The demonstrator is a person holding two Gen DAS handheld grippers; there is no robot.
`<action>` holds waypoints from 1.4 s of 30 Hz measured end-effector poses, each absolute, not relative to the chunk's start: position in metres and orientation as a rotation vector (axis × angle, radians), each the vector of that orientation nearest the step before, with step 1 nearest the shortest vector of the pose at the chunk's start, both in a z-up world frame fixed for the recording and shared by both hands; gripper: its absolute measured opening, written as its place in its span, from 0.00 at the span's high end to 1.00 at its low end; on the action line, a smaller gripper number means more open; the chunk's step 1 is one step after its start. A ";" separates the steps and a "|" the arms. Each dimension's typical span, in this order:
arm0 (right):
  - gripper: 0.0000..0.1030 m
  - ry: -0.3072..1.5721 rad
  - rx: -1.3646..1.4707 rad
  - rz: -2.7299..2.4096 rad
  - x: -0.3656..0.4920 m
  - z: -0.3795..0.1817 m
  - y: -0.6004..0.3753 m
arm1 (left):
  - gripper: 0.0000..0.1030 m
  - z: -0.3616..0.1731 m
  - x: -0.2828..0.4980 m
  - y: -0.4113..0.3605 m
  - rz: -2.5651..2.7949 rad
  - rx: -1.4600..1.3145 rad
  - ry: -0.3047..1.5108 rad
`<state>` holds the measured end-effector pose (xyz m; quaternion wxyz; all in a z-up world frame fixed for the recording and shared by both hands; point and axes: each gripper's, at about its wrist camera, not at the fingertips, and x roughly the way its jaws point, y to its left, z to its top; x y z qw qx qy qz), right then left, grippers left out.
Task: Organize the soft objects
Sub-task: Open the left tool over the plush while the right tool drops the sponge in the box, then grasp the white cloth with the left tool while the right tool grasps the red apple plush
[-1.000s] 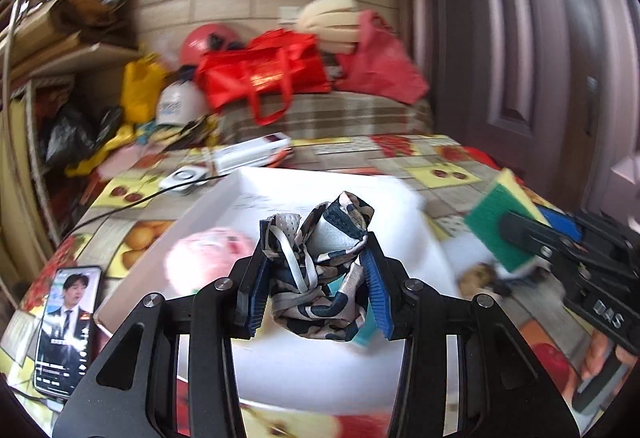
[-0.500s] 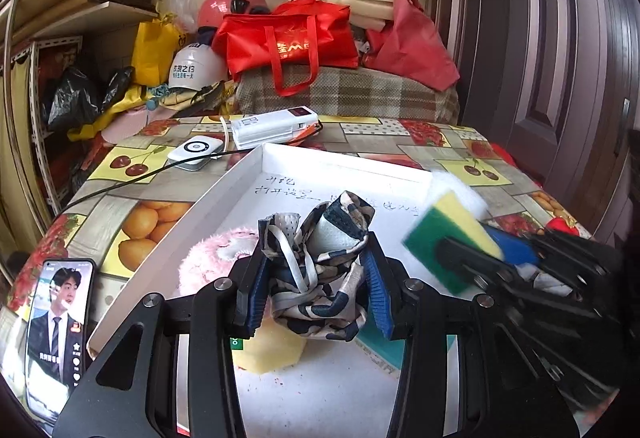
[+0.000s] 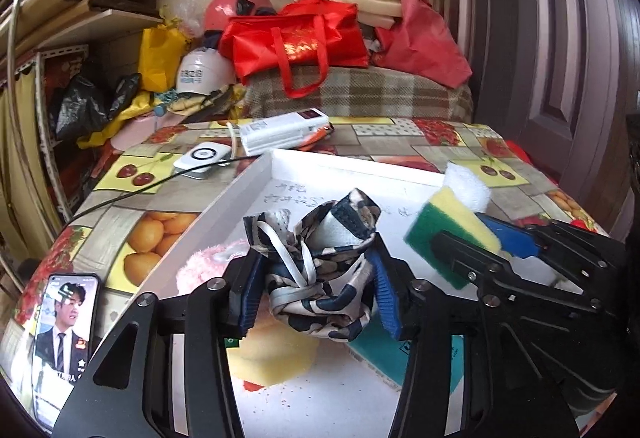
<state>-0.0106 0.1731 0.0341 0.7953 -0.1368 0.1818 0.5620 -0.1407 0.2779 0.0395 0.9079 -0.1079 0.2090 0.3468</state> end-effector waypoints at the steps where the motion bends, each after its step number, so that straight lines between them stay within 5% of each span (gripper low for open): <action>1: 0.53 0.390 -0.290 1.194 -0.010 0.035 0.173 | 0.47 0.040 -0.142 0.278 0.723 -0.224 0.425; 4: 0.22 0.385 -0.261 1.181 -0.007 0.037 0.169 | 0.26 0.041 -0.151 0.283 0.789 -0.251 0.395; 5: 0.21 0.378 -0.242 1.181 -0.006 0.038 0.165 | 0.14 0.041 -0.157 0.286 0.824 -0.274 0.373; 8: 0.21 0.341 -0.232 1.188 -0.011 0.040 0.161 | 0.00 0.041 -0.170 0.294 0.861 -0.331 0.335; 42: 0.17 0.232 -0.097 1.214 -0.021 0.047 0.105 | 0.00 0.045 -0.197 0.267 0.881 -0.348 0.186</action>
